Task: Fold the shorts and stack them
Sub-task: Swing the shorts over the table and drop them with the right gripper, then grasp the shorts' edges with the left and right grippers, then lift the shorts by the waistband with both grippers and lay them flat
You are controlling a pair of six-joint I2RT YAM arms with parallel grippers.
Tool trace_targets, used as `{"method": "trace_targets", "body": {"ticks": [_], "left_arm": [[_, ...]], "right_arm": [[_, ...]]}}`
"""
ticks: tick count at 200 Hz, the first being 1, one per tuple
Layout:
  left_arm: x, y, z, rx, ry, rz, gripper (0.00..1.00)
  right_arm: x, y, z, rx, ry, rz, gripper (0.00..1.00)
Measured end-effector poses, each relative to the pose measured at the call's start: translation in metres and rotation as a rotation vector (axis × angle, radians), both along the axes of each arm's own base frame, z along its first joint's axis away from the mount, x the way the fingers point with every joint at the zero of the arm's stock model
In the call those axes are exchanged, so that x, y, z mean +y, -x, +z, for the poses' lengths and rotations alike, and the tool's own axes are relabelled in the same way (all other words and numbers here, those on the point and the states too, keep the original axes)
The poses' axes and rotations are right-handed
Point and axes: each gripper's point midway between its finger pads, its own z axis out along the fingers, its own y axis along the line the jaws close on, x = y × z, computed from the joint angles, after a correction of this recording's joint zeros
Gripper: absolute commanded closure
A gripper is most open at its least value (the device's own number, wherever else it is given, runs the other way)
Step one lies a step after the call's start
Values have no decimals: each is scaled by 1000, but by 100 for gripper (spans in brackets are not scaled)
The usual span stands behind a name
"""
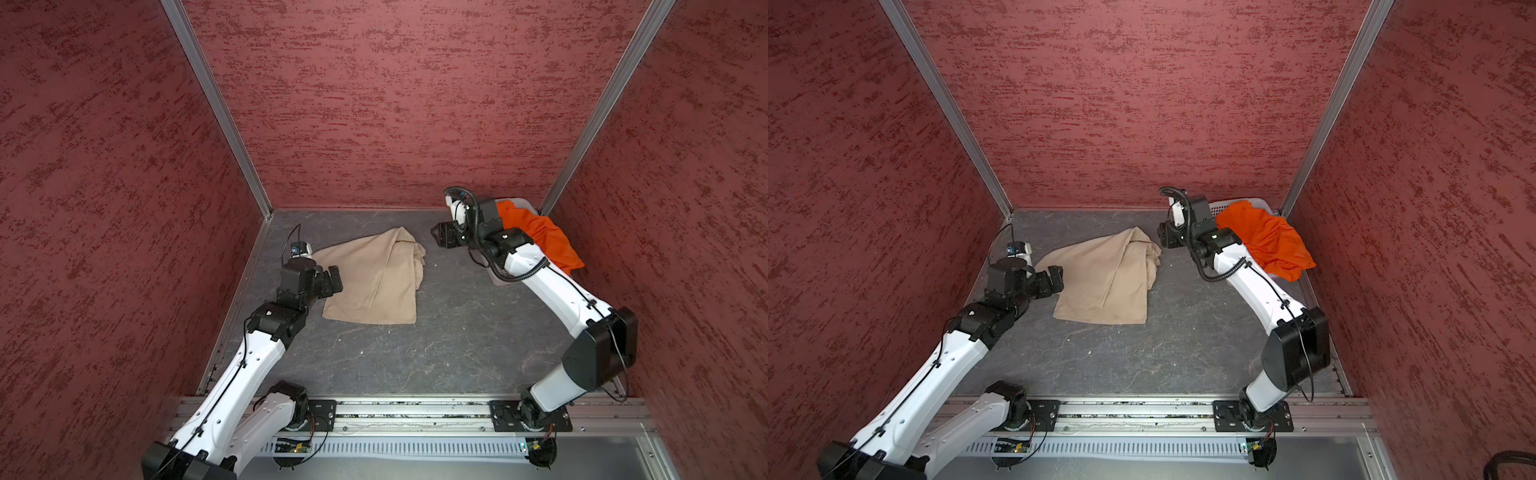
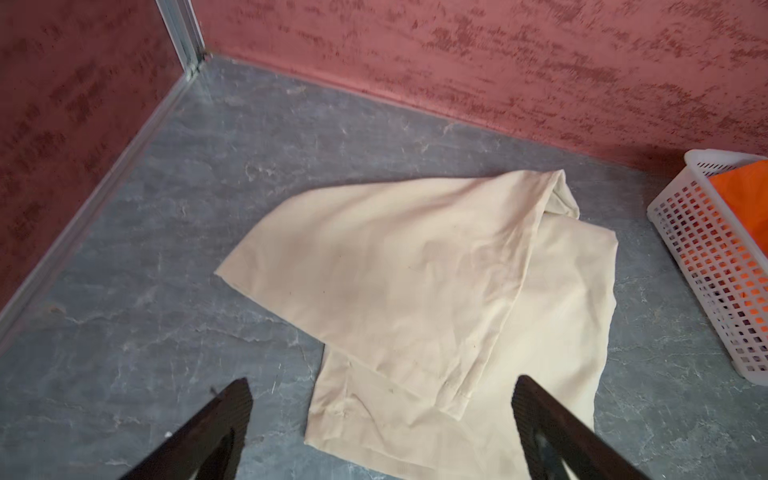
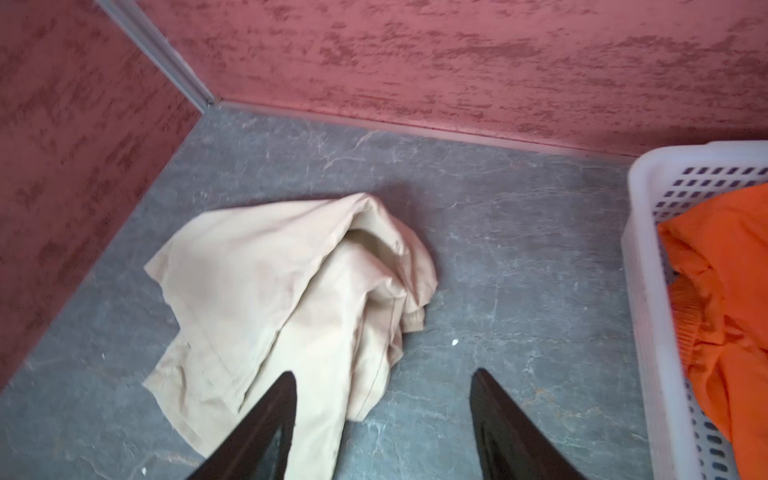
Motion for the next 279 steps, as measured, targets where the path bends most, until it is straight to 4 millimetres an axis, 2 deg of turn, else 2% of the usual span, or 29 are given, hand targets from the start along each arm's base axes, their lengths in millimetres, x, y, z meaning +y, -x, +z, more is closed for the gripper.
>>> {"method": "trace_targets", "body": {"ticks": [19,35,46,67,79,94,112,137,184,209,223,253,279], "left_arm": [[6,-2,-26,86,67,29,8],[2,-5,-44,142,121,29,10],[-10,-7,-55,168,152,-4,11],[-46,-12,-73,211,165,-95,16],[-66,-15,-83,241,154,-144,20],[-92,-21,-101,288,126,-199,20],[-115,-27,-120,334,76,-240,21],[-136,-41,-139,366,1,-263,24],[-139,-66,-155,372,-112,-218,31],[-134,-70,-166,392,-165,-188,49],[-129,-69,-171,405,-195,-178,62],[-120,-68,-167,403,-242,-166,84],[-112,-67,-141,357,-280,-164,100]], "right_arm": [[40,35,-22,16,14,107,30],[64,58,-58,92,-2,167,30],[66,65,-86,153,-16,159,30],[53,78,-142,279,-32,96,30],[46,85,-163,325,-36,67,30],[41,89,-179,356,-55,41,32],[40,89,-187,369,-91,28,33],[43,86,-193,375,-153,23,37],[45,79,-205,392,-232,5,43],[49,77,-208,394,-257,11,46],[52,76,-210,396,-272,16,53],[56,75,-218,416,-291,21,77],[57,72,-213,408,-310,24,97]]}}
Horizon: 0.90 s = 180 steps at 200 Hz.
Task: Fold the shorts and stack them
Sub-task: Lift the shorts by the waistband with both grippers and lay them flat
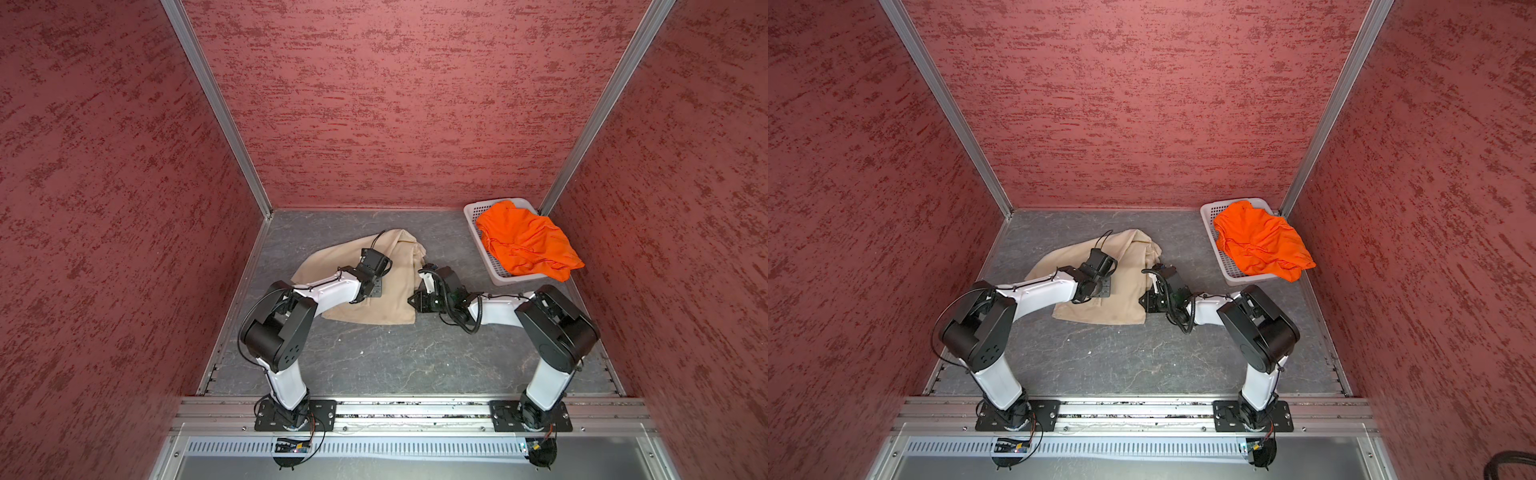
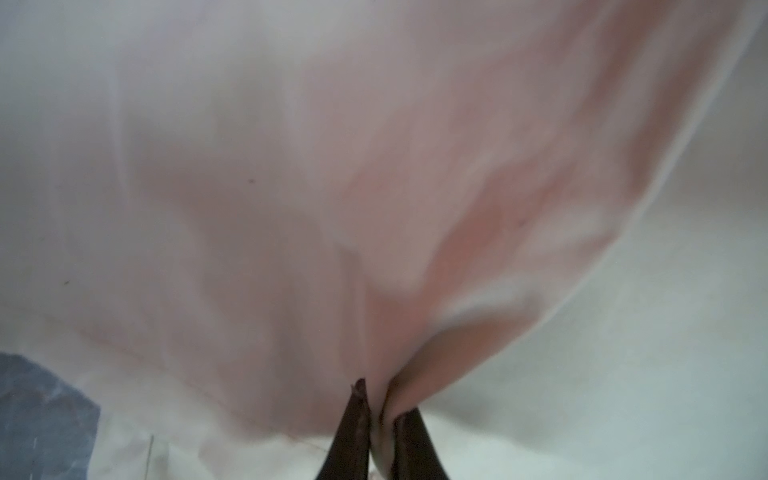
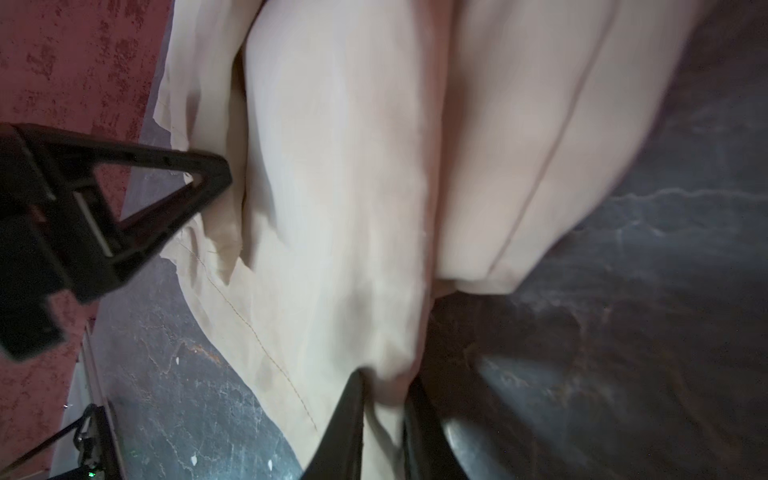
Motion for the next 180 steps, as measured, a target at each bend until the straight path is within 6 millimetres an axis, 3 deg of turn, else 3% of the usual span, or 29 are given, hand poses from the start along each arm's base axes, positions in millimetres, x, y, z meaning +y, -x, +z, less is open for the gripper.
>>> {"method": "trace_targets", "body": {"ticks": [20,40,58,82,102,122,150,180], "left_arm": [[10,0,35,-60,-8,3,100],[21,-4,75,-125,-5,7,100],[36,-8,115,-192,-2,21,100],[55,-11,175,-288,-7,27,100],[71,-7,220,-360,-21,31,100],[85,2,260,-419,-44,25,100],[95,15,294,-457,-79,0,100],[104,27,304,-455,-73,-7,100]], "right_arm": [[-6,-5,12,-22,-7,-8,100],[-16,-15,45,-87,-12,-17,100],[-27,-32,95,-191,-16,-27,100],[-46,-54,178,-379,9,-48,100],[-67,-63,242,-524,67,-68,100],[-85,-66,289,-633,142,-83,100],[-106,-66,337,-736,263,-100,100],[-120,-58,382,-820,322,-120,100]]}}
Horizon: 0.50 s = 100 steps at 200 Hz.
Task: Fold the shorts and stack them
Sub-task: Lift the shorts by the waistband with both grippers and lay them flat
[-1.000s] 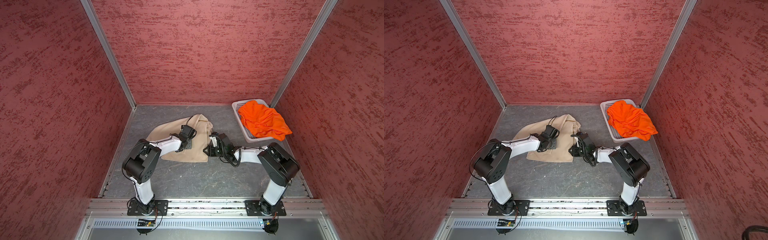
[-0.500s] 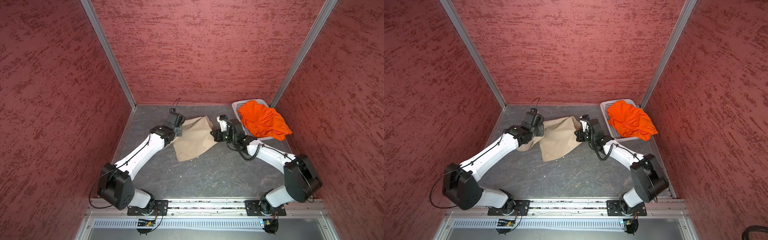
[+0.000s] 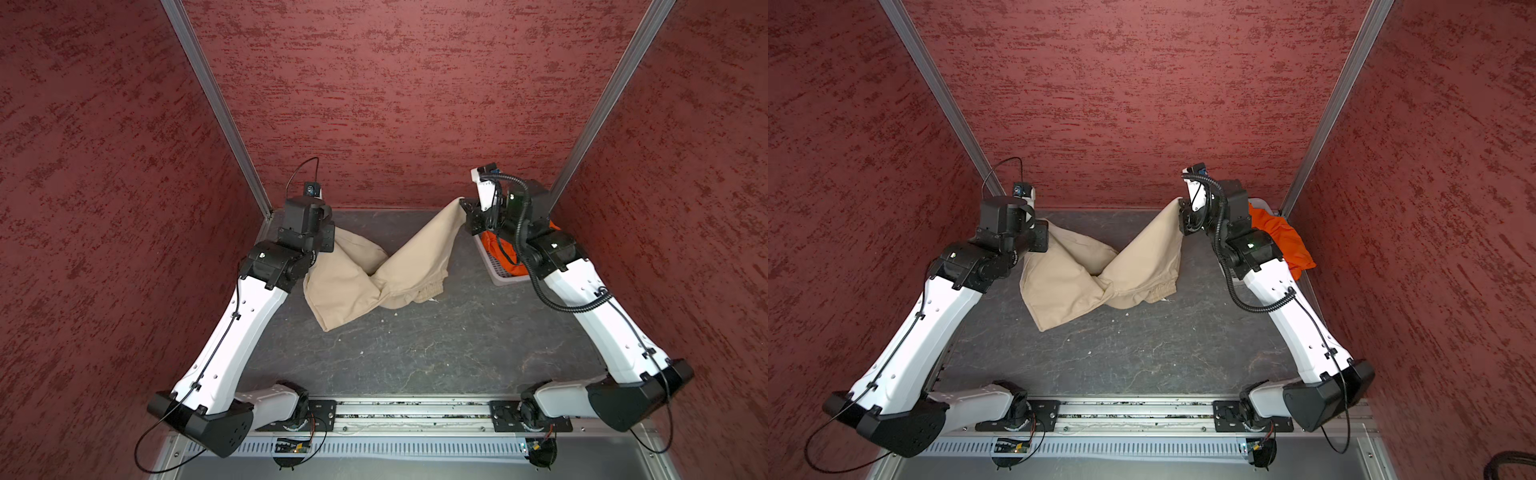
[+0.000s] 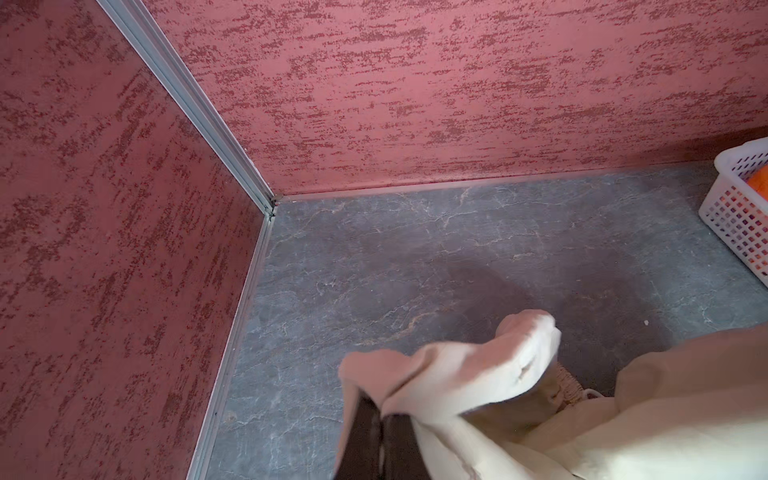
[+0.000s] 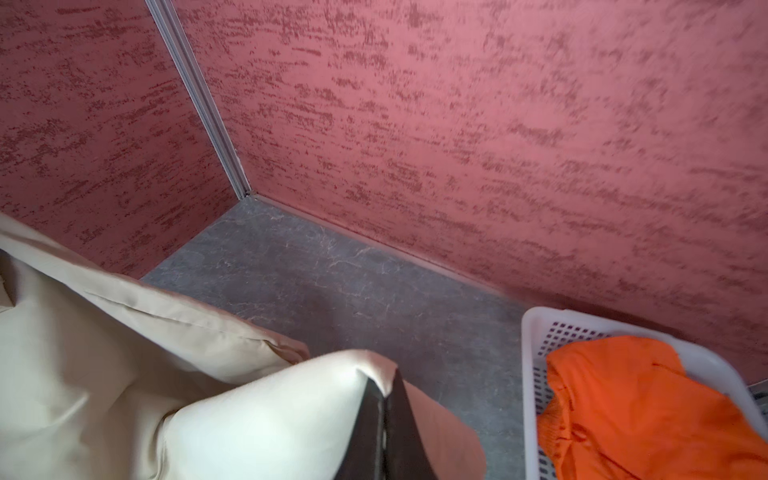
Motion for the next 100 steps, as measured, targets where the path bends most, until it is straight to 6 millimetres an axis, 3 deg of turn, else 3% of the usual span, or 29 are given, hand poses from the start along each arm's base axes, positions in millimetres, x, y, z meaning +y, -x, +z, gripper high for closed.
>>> {"method": "trace_targets", "body": {"ticks": [27,47,77,100], "left_arm": [[12,-1,-4,22,58,10,100],[14,-13,-12,51,104,10,100],[8,-53,-5,56,190,-16,100],[9,-94,22,-2,257,-30,100]], "right_arm": [[-7,8,29,-53,0,-16,100],[-8,1,46,-65,-10,-28,100],[0,-49,57,-43,-56,-43,100],[9,-101,64,-31,-91,-45,100]]}}
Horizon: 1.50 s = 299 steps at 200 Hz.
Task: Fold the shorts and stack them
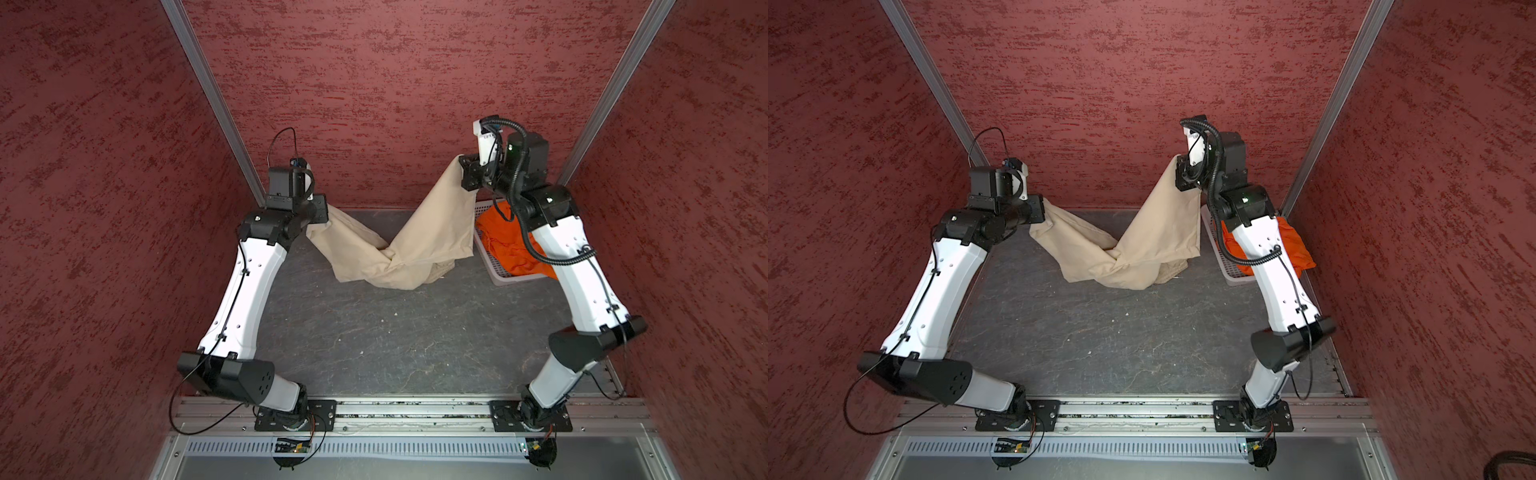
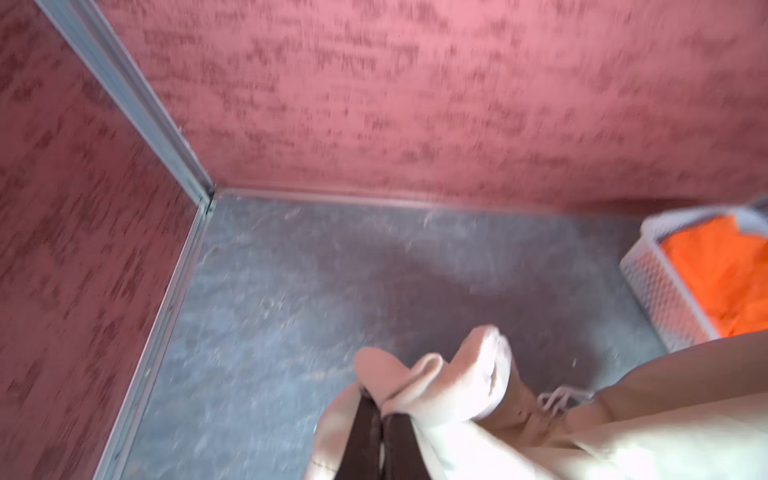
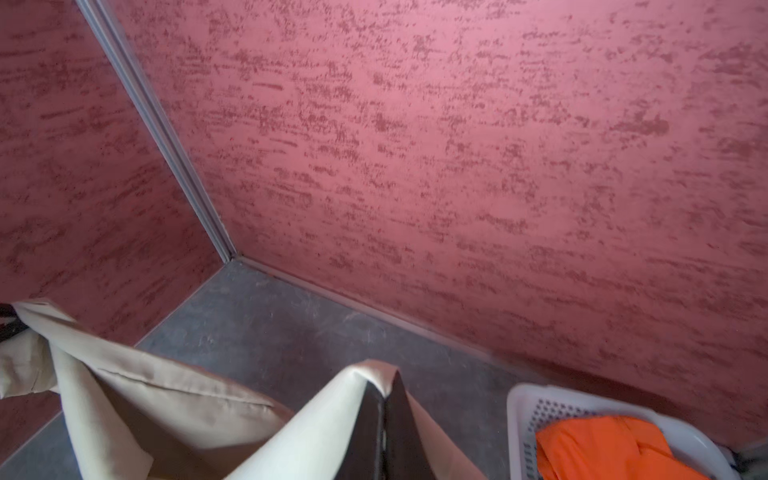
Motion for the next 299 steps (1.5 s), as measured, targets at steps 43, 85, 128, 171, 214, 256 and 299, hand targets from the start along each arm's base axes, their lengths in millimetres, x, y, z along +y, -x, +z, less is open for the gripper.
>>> {"method": "trace_targets", "body": {"ticks": [43,85,128,171,214,256,299], "left_arm": [[8,-22,60,-183,108,-2,100],[33,42,46,-252,226,67,100],[43,62,-103,33,327,165,100],[52,86,-245,429,363,291,100],[67,79,-248,445,360,345,54],[68,78,-211,357,328,343,41],[51,107,-160,220,302,302,42]], "right_arm": [[5,-18,18,-36,-41,22,100],[-16,68,-17,67,-70,43,100],[-22,113,-154,321,-152,40,100],[-14,152,-323,830,-273,-14,100],[-19,168,-332,909,-325,-67,50],[-44,157,-290,772,-180,-149,43],[-52,172,-314,804,-64,-130,40]]}}
